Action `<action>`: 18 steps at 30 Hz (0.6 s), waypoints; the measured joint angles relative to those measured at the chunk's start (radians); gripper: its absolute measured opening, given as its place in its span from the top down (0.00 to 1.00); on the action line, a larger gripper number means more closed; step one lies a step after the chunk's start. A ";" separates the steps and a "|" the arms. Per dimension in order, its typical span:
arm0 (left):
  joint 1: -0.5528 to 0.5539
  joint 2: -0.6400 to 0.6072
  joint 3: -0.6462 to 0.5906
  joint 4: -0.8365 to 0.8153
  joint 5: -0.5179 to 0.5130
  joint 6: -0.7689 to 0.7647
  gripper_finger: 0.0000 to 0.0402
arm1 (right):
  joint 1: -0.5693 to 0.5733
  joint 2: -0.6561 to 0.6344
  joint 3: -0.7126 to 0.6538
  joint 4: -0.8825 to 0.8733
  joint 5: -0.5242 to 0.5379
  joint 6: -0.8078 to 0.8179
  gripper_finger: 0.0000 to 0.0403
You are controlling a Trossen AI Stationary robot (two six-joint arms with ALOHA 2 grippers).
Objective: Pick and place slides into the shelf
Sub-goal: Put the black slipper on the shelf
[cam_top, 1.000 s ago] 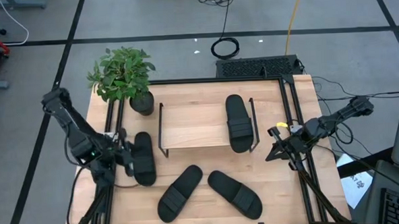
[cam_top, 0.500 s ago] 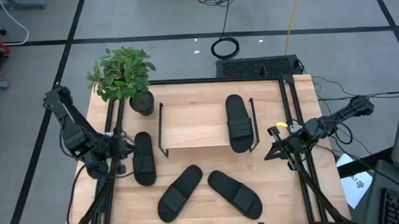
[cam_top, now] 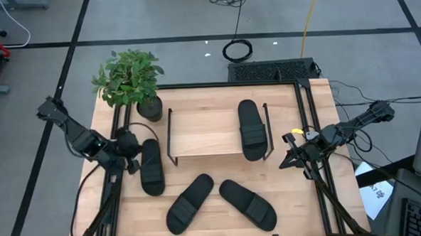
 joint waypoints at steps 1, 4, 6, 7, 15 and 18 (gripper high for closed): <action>0.014 0.001 0.000 0.021 0.047 0.004 1.00 | 0.000 0.000 0.000 0.000 0.000 -0.002 1.00; 0.053 0.009 -0.018 0.053 0.150 0.009 1.00 | 0.000 0.000 0.000 0.000 0.000 -0.004 1.00; 0.073 0.008 -0.049 0.073 0.217 -0.008 0.99 | 0.000 0.000 0.000 0.000 0.000 0.002 1.00; 0.086 0.008 -0.068 0.087 0.254 -0.010 0.99 | 0.000 0.000 0.000 0.000 0.000 0.009 1.00; 0.123 0.013 -0.190 0.279 0.326 0.030 0.96 | 0.000 0.000 0.000 -0.004 -0.001 0.019 1.00; 0.092 0.028 -0.203 0.369 0.359 0.128 0.94 | 0.000 0.000 0.000 -0.004 -0.001 0.017 1.00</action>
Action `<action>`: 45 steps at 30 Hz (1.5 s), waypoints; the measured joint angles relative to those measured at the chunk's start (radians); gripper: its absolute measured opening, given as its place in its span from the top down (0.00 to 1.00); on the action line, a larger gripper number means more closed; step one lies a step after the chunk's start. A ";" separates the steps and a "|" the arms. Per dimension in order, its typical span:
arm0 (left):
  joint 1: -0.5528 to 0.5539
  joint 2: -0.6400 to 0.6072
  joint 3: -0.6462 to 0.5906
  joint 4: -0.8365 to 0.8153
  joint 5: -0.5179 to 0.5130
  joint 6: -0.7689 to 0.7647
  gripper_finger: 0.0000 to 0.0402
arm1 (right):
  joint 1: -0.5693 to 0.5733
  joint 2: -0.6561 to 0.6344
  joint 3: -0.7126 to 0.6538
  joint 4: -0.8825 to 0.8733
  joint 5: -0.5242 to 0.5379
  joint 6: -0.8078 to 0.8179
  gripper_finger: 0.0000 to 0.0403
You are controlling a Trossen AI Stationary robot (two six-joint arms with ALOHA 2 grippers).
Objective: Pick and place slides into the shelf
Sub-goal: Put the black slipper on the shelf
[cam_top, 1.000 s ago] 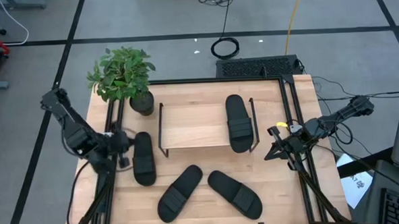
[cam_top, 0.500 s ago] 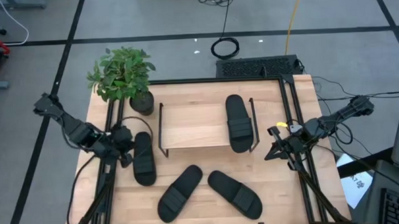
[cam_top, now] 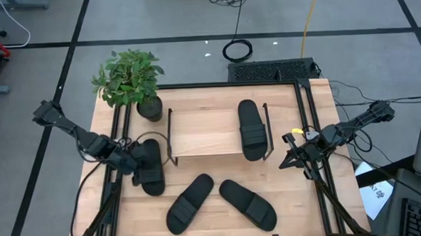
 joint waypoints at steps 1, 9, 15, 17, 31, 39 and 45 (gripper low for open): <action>-0.017 0.013 0.000 0.012 0.004 0.031 0.94 | 0.000 0.000 0.000 0.000 0.000 -0.001 1.00; -0.133 0.169 0.058 0.012 -0.100 0.106 0.99 | 0.000 0.000 0.000 0.000 0.000 0.001 1.00; -0.196 0.338 0.166 -0.058 -0.228 0.062 1.00 | 0.000 0.000 0.000 0.000 0.000 0.002 1.00; -0.212 0.412 0.227 -0.132 -0.252 0.033 1.00 | 0.000 0.000 0.000 0.000 0.000 0.002 1.00; -0.291 0.838 0.469 -0.466 -0.181 -0.293 1.00 | 0.000 0.000 0.000 0.000 0.000 0.002 1.00; -0.346 0.929 0.565 -0.452 -0.189 -0.228 1.00 | 0.000 0.000 0.000 0.000 0.000 0.002 1.00; -0.360 0.949 0.564 -0.457 -0.236 -0.259 1.00 | 0.000 0.000 0.000 -0.001 0.000 0.003 1.00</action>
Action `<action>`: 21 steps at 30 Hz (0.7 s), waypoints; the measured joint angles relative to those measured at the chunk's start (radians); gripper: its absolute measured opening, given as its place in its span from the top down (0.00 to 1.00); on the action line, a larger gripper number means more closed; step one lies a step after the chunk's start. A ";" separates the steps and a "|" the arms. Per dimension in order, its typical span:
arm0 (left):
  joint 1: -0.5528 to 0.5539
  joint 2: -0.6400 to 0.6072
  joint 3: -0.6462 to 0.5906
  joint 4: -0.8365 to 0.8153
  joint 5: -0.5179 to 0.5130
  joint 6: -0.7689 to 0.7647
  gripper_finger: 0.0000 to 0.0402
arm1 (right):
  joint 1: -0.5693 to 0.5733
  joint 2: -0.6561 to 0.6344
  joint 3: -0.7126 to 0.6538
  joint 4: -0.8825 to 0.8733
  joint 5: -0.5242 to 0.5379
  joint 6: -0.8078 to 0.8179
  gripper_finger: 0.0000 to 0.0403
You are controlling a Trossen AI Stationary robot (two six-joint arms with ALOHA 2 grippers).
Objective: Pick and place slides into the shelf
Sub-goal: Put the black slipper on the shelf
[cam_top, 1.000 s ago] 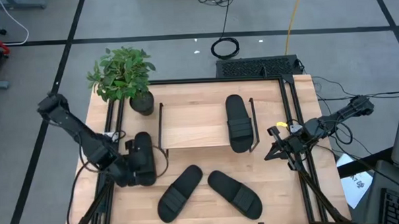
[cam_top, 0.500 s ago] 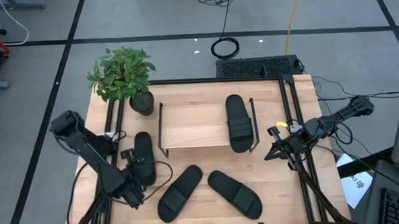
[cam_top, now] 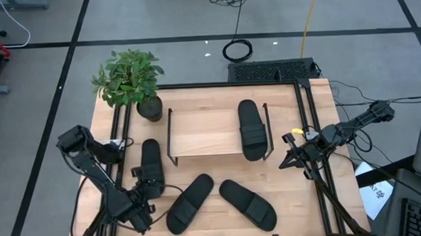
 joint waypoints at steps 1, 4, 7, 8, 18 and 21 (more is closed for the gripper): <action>-0.002 0.001 -0.002 0.000 0.003 -0.003 1.00 | 0.000 0.000 0.000 0.000 0.000 0.000 1.00; -0.003 0.001 -0.002 0.022 0.023 -0.004 1.00 | 0.000 0.000 0.000 0.000 0.000 0.000 1.00; -0.003 0.001 -0.002 0.032 0.043 0.030 0.99 | 0.000 0.000 0.000 0.000 0.000 0.000 1.00; -0.003 0.001 -0.002 0.030 0.042 0.034 0.99 | 0.000 0.000 0.000 0.000 0.000 0.000 1.00; 0.011 0.001 -0.002 0.007 0.036 0.031 0.83 | 0.000 0.000 0.000 0.000 0.000 0.000 1.00; 0.011 0.001 -0.002 0.007 0.036 0.015 0.71 | 0.000 0.001 0.000 0.000 0.000 0.000 1.00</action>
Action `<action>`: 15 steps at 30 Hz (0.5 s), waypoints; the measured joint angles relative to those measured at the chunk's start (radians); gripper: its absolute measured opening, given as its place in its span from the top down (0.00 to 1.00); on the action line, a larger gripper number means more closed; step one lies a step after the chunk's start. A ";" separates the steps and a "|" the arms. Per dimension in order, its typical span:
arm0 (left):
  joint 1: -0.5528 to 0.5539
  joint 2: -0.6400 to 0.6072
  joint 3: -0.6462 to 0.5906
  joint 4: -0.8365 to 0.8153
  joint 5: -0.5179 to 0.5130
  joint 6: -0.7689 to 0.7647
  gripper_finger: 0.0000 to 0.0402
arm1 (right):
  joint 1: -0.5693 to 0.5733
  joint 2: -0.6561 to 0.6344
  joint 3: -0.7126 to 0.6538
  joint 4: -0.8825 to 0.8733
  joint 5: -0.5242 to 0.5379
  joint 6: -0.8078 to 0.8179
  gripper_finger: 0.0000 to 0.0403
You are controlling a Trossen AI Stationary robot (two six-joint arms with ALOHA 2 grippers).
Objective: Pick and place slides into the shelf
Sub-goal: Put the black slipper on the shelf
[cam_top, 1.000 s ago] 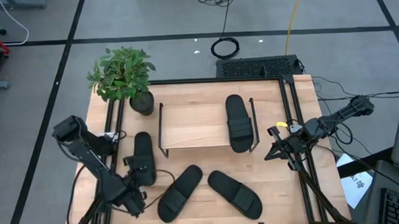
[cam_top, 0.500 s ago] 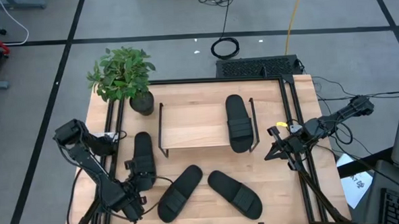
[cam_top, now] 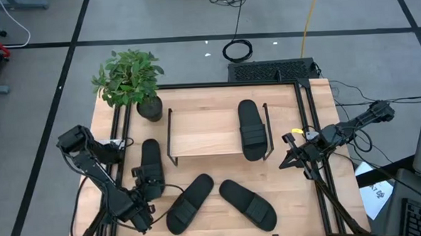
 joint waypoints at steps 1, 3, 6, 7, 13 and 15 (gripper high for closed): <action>0.000 0.000 0.000 0.000 0.000 -0.009 0.66 | 0.000 0.000 0.000 0.000 0.000 0.000 1.00; 0.000 0.000 0.000 -0.002 -0.001 -0.019 0.57 | 0.000 0.000 0.000 0.000 0.000 0.000 1.00; 0.000 0.000 0.000 -0.005 -0.015 -0.015 0.44 | 0.000 0.000 0.000 0.000 0.000 0.000 1.00; 0.000 0.000 0.000 -0.005 -0.016 -0.014 0.41 | 0.000 0.000 0.000 0.000 0.000 0.000 1.00; -0.003 0.000 0.000 -0.009 -0.027 0.004 0.26 | 0.000 0.000 0.000 0.000 0.000 0.000 1.00; -0.003 0.000 0.000 -0.033 -0.027 0.003 0.25 | 0.000 0.000 0.000 0.000 0.000 0.000 1.00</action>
